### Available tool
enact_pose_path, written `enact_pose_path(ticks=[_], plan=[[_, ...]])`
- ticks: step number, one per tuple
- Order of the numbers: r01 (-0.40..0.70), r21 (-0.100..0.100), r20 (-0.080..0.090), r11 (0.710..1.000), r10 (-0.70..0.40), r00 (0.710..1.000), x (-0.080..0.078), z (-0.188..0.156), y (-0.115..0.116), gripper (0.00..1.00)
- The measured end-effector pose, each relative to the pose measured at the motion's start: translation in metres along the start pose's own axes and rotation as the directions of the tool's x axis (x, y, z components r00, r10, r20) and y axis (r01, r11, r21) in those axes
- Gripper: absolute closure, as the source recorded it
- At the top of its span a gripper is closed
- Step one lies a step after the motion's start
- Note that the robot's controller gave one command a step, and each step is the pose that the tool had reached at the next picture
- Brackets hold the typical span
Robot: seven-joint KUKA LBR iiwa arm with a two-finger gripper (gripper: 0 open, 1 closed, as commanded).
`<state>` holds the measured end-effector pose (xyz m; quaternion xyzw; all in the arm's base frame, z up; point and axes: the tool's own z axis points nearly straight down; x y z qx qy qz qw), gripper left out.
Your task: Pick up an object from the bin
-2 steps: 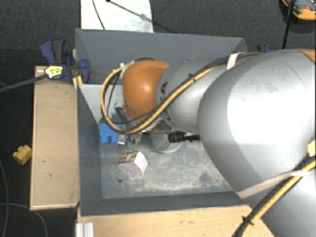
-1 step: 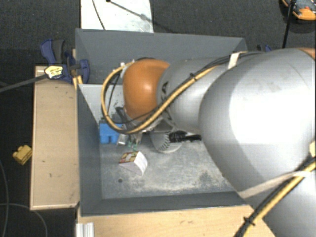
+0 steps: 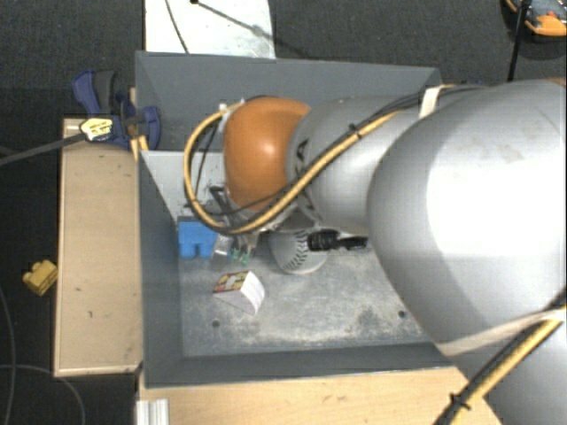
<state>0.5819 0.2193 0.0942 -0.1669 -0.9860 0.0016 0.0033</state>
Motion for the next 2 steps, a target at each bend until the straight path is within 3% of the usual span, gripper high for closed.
enact_pose_path(ticks=[2], plan=[[-0.001, -0.007, 0.008, 1.000, 0.001, 1.000, -0.002, -0.038, 0.001, 1.00]])
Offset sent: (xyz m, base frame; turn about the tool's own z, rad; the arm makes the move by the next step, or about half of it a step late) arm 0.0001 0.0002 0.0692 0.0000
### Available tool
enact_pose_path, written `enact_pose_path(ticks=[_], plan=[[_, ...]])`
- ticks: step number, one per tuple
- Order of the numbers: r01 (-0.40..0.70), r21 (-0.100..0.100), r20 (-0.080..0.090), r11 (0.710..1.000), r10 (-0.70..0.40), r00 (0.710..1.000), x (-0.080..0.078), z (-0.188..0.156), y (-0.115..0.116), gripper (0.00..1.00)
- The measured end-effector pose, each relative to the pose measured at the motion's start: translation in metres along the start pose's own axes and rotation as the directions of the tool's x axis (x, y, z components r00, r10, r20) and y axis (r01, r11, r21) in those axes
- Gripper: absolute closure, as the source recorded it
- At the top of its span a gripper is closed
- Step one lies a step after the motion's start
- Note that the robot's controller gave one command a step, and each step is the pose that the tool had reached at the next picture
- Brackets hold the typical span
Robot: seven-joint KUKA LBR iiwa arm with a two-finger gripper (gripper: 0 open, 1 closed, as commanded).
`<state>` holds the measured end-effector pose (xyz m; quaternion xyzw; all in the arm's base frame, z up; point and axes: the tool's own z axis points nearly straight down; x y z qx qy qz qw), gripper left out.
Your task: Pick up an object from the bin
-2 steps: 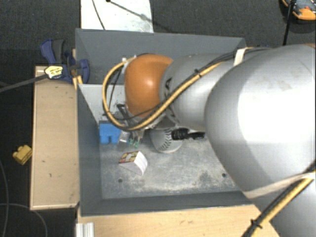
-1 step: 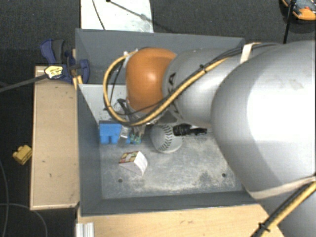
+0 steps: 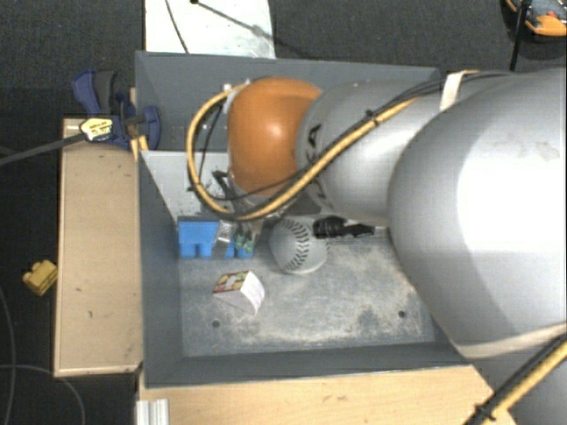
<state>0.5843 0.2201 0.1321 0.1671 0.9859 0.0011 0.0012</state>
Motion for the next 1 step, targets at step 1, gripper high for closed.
enact_pose_path(ticks=[1], plan=[[0.000, -0.001, 0.001, 1.000, 0.000, 1.000, -0.0002, -0.0131, 0.0001, 1.00]])
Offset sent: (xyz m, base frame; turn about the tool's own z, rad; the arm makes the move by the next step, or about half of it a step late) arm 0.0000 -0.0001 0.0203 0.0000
